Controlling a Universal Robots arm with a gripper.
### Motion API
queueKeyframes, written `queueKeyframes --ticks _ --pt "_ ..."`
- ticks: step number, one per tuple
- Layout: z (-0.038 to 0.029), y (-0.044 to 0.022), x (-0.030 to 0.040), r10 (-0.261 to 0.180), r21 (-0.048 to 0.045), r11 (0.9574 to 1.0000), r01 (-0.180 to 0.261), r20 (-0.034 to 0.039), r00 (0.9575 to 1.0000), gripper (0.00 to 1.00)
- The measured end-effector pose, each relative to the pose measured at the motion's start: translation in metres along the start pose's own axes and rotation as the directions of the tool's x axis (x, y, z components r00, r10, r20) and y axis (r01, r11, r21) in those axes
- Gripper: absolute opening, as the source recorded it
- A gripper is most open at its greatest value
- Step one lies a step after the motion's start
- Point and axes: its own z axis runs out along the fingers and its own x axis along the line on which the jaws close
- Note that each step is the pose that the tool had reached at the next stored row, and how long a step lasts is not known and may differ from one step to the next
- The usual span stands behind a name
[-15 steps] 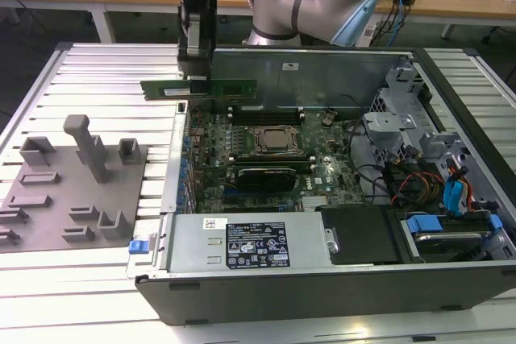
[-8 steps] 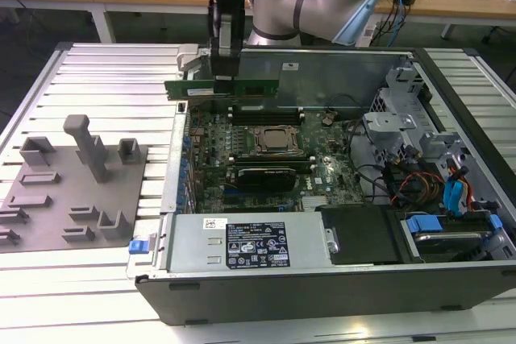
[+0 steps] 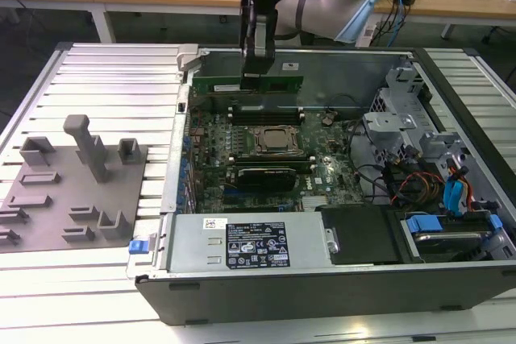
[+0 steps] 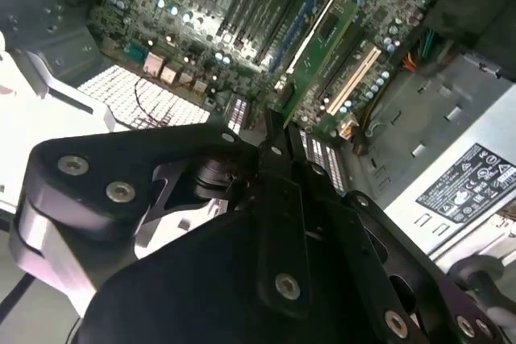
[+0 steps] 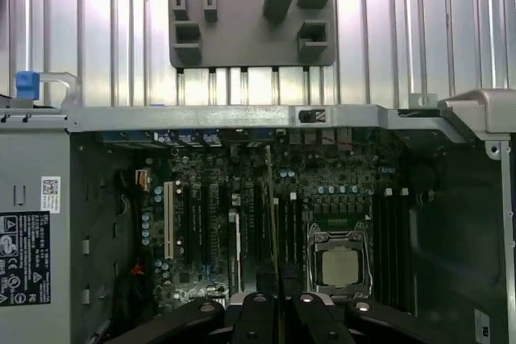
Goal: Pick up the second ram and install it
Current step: 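Pick up the second ram and move it above second insertion slot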
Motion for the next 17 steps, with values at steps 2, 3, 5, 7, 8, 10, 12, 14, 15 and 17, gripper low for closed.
queueKeyframes --ticks 2,3,5,7,8,10,12,14,15,17 --pt "0.0013 -0.0029 -0.0052 0.0 -0.0009 1.0 0.0 0.0 1.0 0.14" --pt "0.0021 -0.0044 -0.0072 0.0 -0.0015 1.0 0.0 0.0 1.0 0.14" --pt "0.0037 -0.0075 -0.0107 0.0 -0.0031 1.0 0.0 -0.0001 1.0 0.14" --pt "0.0051 -0.0112 -0.0137 0.0 -0.0047 1.0 0.0 -0.0001 1.0 0.14" --pt "0.0058 -0.0148 -0.0155 0.0 -0.0059 1.0 0.0 -0.0001 1.0 0.14" --pt "0.0077 -0.0243 -0.0195 0.0 -0.0093 1.0 0.0 -0.0002 1.0 0.14" --pt "0.0096 -0.0334 -0.0225 0.001 -0.0121 0.9999 -0.001 -0.0002 1.0 0.14" --pt "0.0104 -0.0385 -0.0241 0.001 -0.0133 0.9999 -0.001 -0.0002 1.0 0.14" --pt "0.0111 -0.0434 -0.0257 0.001 -0.0144 0.9999 -0.001 -0.0004 1.0 0.14" --pt "0.0141 -0.0589 -0.0306 0.001 -0.0182 0.9998 -0.001 -0.0003 1.0 0.14"
